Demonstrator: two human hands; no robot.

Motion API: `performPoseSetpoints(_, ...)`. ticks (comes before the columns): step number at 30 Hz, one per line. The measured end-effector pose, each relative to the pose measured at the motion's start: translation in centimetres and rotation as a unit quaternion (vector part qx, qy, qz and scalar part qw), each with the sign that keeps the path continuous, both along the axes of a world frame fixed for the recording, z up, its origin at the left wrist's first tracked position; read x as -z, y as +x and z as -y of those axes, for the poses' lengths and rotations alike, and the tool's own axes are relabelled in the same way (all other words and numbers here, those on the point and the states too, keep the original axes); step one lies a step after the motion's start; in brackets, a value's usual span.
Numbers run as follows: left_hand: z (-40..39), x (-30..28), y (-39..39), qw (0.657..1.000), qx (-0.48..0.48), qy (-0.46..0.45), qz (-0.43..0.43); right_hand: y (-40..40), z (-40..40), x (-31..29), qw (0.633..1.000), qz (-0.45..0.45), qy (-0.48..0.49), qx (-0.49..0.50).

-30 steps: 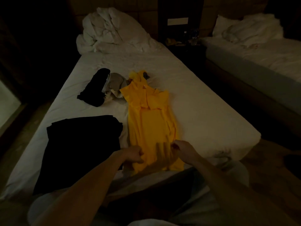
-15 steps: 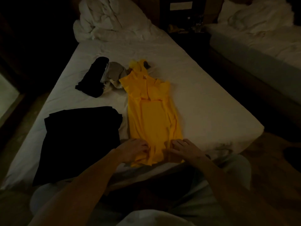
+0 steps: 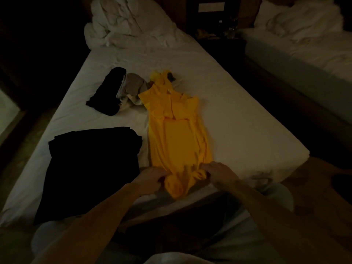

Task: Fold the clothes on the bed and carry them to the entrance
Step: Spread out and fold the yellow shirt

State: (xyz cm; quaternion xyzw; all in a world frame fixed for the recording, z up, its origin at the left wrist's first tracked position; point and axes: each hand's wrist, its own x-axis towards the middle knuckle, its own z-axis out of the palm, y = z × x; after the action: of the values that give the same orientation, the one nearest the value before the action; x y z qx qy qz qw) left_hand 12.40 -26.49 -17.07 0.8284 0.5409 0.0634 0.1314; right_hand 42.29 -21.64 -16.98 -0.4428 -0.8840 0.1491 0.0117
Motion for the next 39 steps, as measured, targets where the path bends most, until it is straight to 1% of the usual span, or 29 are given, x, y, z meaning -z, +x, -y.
performPoseSetpoints(1, -0.3, -0.4, 0.6, 0.995, -0.087, -0.036, 0.036, -0.2, -0.4, -0.8, 0.996, -0.046, -0.036, 0.064)
performPoseSetpoints(2, -0.9, -0.8, 0.9, 0.980, -0.164, -0.061, 0.099, -0.5, -1.1, -1.4, 0.986, -0.103, -0.062, 0.113)
performPoseSetpoints(3, -1.7, -1.1, 1.0, 0.954, -0.224, -0.074, 0.184, -0.9, -1.7, -2.2, 0.970, -0.175, -0.078, 0.152)
performPoseSetpoints(4, -2.3, -1.9, 0.9, 0.920, -0.268, -0.075, 0.275, -1.3, -2.5, -2.9, 0.947, -0.250, -0.085, 0.183)
performPoseSetpoints(5, -3.1, -2.4, 0.7, 0.886, -0.297, -0.064, 0.351, -1.7, -3.4, -3.6, 0.923, -0.308, -0.091, 0.212)
performPoseSetpoints(6, -3.8, -3.2, 0.3, 0.854, -0.321, -0.058, 0.405, -2.1, -4.4, -4.3, 0.904, -0.346, -0.092, 0.235)
performPoseSetpoints(8, -5.1, -5.2, -0.3, 0.785, -0.360, -0.064, 0.500, -3.0, -6.5, -5.8, 0.882, -0.384, -0.072, 0.263)
performPoseSetpoints(9, -6.1, -6.1, -0.8, 0.749, -0.370, -0.070, 0.545, -3.5, -7.6, -6.6, 0.878, -0.393, -0.053, 0.269)
performPoseSetpoints(10, -7.1, -7.1, -1.2, 0.721, -0.375, -0.073, 0.578, -4.0, -8.8, -7.2, 0.873, -0.402, -0.039, 0.272)
performPoseSetpoints(12, -9.5, -9.2, -2.1, 0.687, -0.373, -0.070, 0.620, -5.1, -11.4, -8.3, 0.860, -0.426, -0.020, 0.280)
performPoseSetpoints(15, -13.4, -12.0, -3.0, 0.654, -0.375, -0.064, 0.653, -6.8, -15.3, -9.9, 0.845, -0.452, -0.009, 0.287)
performPoseSetpoints(18, -17.5, -13.8, -3.8, 0.653, -0.382, -0.077, 0.649, -8.5, -20.0, -10.5, 0.849, -0.438, 0.009, 0.296)
performPoseSetpoints(21, -22.7, -13.8, -5.4, 0.678, -0.396, -0.058, 0.617, -9.7, -25.8, -9.4, 0.870, -0.358, 0.026, 0.338)
performPoseSetpoints(23, -26.6, -12.8, -6.7, 0.720, -0.409, -0.047, 0.559, -10.5, -29.5, -8.3, 0.877, -0.310, 0.028, 0.366)
performPoseSetpoints(24, -28.7, -11.7, -7.5, 0.753, -0.420, -0.036, 0.505, -10.8, -31.3, -7.6, 0.879, -0.285, 0.024, 0.382)
performPoseSetpoints(25, -31.0, -10.3, -8.5, 0.795, -0.420, -0.015, 0.438, -11.2, -32.8, -7.0, 0.880, -0.261, 0.012, 0.397)
performPoseSetpoints(26, -33.7, -8.0, -9.8, 0.827, -0.423, 0.013, 0.369, -11.5, -34.5, -6.2, 0.880, -0.246, -0.002, 0.407)
performPoseSetpoints(27, -36.1, -6.0, -10.8, 0.852, -0.427, 0.033, 0.300, -11.8, -36.0, -5.5, 0.879, -0.240, -0.018, 0.412)
performPoseSetpoints(28, -37.7, -5.0, -11.4, 0.867, -0.426, 0.053, 0.254, -12.0, -37.5, -4.6, 0.880, -0.239, -0.031, 0.409)
performPoseSetpoints(29, -38.4, -5.2, -11.2, 0.874, -0.425, 0.055, 0.228, -12.2, -38.7, -3.9, 0.885, -0.235, -0.041, 0.401)
performPoseSetpoints(31, -38.5, -7.3, -9.6, 0.880, -0.413, 0.060, 0.228, -12.5, -41.1, -2.5, 0.897, -0.230, -0.057, 0.374)
performPoseSetpoints(32, -38.8, -7.4, -9.2, 0.878, -0.417, 0.055, 0.228, -12.8, -41.9, -1.8, 0.903, -0.224, -0.069, 0.361)
performPoseSetpoints(33, -39.3, -7.0, -9.2, 0.874, -0.427, 0.056, 0.225, -13.0, -42.4, -1.5, 0.908, -0.216, -0.083, 0.350)
performPoseSetpoints(35, -39.6, -6.6, -9.2, 0.860, -0.436, 0.041, 0.261, -13.3, -43.0, -1.0, 0.907, -0.233, -0.105, 0.335)
performPoseSetpoints(36, -39.6, -6.3, -9.4, 0.850, -0.433, 0.028, 0.299, -13.3, -43.1, -0.8, 0.899, -0.257, -0.118, 0.334)
performPoseSetpoints(37, -39.5, -6.3, -9.7, 0.844, -0.427, 0.015, 0.324, -13.3, -43.0, -0.9, 0.883, -0.292, -0.142, 0.340)
performPoseSetpoints(39, -39.0, -7.1, -10.2, 0.830, -0.410, 0.002, 0.377, -13.1, -42.6, -1.8, 0.830, -0.373, -0.211, 0.356)
